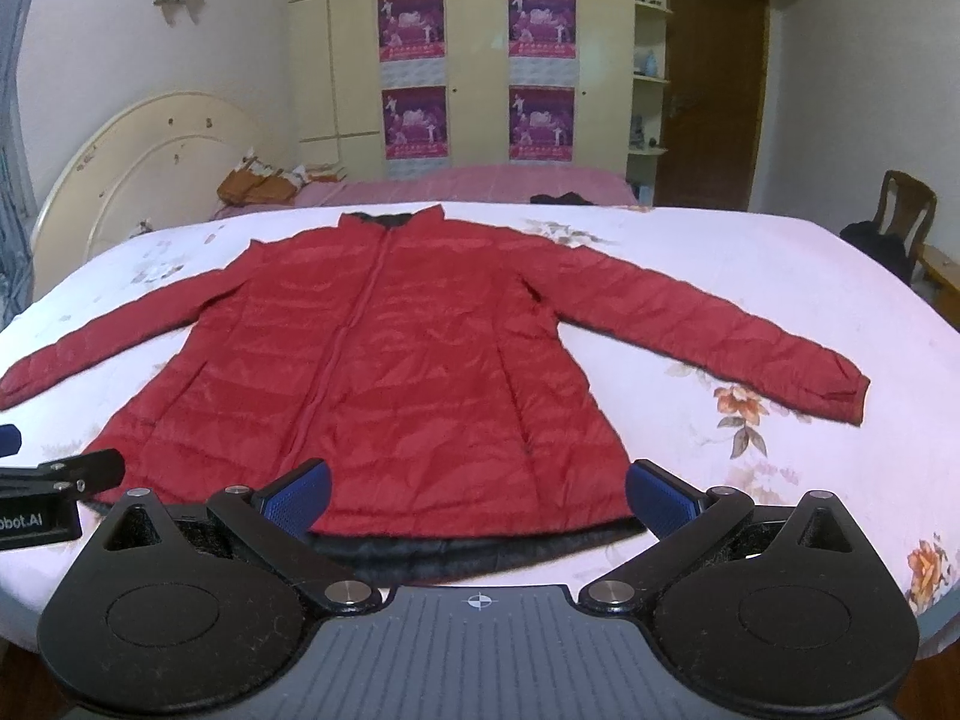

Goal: Fold large clothes
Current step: 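Move the right gripper to the red jacket's sleeve cuff and grasp it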

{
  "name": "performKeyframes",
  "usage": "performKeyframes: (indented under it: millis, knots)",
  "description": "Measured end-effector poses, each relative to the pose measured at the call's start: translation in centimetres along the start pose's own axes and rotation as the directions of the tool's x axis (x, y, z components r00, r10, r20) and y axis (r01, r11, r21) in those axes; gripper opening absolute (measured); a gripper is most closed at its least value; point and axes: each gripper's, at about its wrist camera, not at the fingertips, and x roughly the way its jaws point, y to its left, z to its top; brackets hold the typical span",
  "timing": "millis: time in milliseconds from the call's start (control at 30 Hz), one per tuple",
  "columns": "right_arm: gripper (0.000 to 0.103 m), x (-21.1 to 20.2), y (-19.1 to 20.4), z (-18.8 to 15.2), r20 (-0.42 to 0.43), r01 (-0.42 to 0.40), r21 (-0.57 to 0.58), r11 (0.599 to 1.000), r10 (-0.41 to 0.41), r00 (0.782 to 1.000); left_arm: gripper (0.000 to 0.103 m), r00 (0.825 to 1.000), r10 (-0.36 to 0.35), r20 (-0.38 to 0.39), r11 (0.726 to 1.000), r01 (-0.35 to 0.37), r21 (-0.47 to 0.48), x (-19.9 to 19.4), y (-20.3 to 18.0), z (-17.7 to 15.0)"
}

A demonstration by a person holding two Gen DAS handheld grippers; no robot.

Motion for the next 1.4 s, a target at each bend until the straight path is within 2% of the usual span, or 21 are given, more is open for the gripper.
performKeyframes:
  millis: [333, 767, 1167, 1400]
  knots:
    - [0.103, 3.5, 0.1, 2.3, -0.003, 0.036, 0.018, 0.999, -0.036, 0.999, 0.103, 1.0, -0.015, -0.001, 1.0, 0.015, 0.012, 3.3, 0.6, 2.3]
    - [0.103, 9.4, 0.4, 5.5, -0.016, 0.097, 0.044, 0.994, -0.096, 0.995, 0.103, 0.999, -0.051, -0.014, 0.998, 0.052, 0.029, 9.8, 1.9, 6.3]
    - [0.103, 14.2, 0.1, 8.5, -0.031, 0.173, 0.088, 0.981, -0.171, 0.985, 0.103, 0.995, -0.094, -0.037, 0.994, 0.096, 0.047, 15.0, 3.3, 9.3]
    - [0.103, 15.1, -2.0, 9.1, -0.047, 0.235, 0.134, 0.963, -0.231, 0.972, 0.103, 0.99, -0.126, -0.055, 0.988, 0.13, 0.084, 17.0, 1.9, 10.5]
